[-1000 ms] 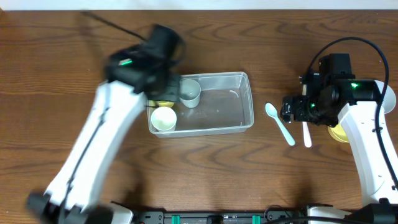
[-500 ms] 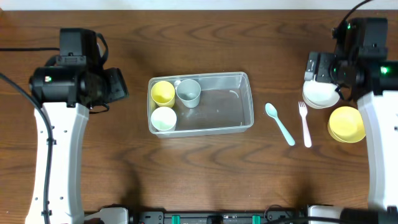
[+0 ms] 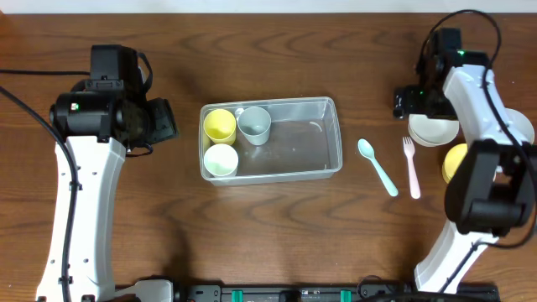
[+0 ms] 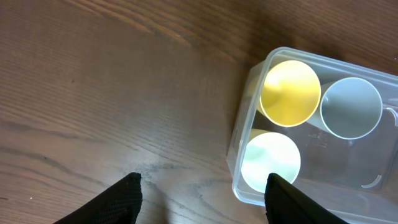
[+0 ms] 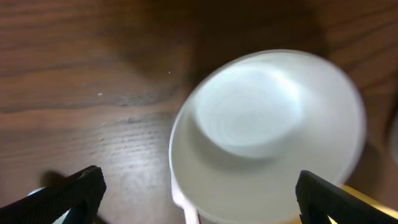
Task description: Pack container
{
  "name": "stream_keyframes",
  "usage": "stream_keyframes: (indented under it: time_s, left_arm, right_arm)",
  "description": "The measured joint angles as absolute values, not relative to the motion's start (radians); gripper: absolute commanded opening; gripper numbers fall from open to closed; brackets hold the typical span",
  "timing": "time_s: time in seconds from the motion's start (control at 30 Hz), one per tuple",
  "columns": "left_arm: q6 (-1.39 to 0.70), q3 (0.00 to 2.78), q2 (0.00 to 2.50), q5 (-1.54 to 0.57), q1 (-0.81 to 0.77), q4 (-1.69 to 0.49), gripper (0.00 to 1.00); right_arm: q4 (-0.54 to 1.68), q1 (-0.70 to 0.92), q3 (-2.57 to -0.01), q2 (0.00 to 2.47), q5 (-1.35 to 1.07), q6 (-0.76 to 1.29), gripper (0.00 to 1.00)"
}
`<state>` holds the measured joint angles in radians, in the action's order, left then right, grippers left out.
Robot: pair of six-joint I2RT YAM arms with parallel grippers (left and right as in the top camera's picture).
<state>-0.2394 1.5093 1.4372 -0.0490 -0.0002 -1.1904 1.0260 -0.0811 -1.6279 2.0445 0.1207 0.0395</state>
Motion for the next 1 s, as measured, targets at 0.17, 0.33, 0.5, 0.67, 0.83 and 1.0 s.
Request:
stream_keyframes:
  time_s: [0.17,0.33,0.5,0.67,0.83,1.0]
  left_arm:
    - [-0.239,1.509,1.437,-0.05,0.0,-1.188,0.64]
    - [-0.239,1.509,1.437,-0.05,0.0,-1.188,0.64]
    - [-0.239,1.509,1.437,-0.05,0.0,-1.189,0.64]
    - [-0.239,1.509,1.437,-0.05,0.0,-1.192,0.64]
    - [-0.239,1.509,1.437,-0.05,0.0,-1.193,0.64]
    - [-0.239,1.509,1.437,-0.05,0.0,-1.193,0.64]
  right_arm:
    - [1.014,-0.081,-1.629,2.107,0.112,0.039,0.94]
    - [1.008,-0.081,-1.635,2.144,0.105,0.042,0.79]
    - [1.007,-0.081,-1.637,2.145,0.102,0.046,0.54]
    - [1.011,-0.081,-1.637,2.145,0.102,0.05,0.31]
    - [1.016,-0.081,-1.637,2.145,0.102,0.057,0.16]
    - [1.021,-0.081,-1.637,2.145,0.102,0.062,0.09]
